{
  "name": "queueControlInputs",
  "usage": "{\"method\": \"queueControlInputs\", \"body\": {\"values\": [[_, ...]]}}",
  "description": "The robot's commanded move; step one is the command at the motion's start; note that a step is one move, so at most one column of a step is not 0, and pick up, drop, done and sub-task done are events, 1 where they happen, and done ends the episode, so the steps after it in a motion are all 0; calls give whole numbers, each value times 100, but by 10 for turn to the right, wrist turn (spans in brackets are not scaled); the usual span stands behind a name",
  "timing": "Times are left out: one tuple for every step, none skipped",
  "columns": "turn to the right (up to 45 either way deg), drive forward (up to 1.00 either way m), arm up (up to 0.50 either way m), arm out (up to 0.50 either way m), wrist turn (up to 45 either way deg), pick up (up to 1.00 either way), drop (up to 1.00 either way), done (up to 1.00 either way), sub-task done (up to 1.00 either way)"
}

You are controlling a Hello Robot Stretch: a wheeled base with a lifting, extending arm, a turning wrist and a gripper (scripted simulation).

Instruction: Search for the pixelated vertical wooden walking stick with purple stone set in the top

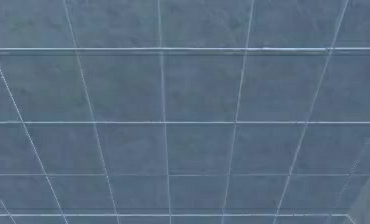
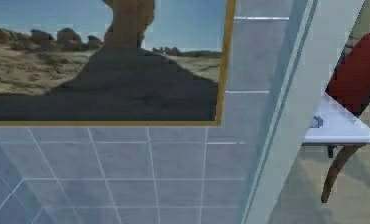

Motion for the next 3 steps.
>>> {"method": "queueControlInputs", "body": {"values": [[-450,0,0,0,0,0,0,0,0],[-450,0,0,0,0,0,0,0,0],[-360,0,0,0,0,0,0,0,0]]}}
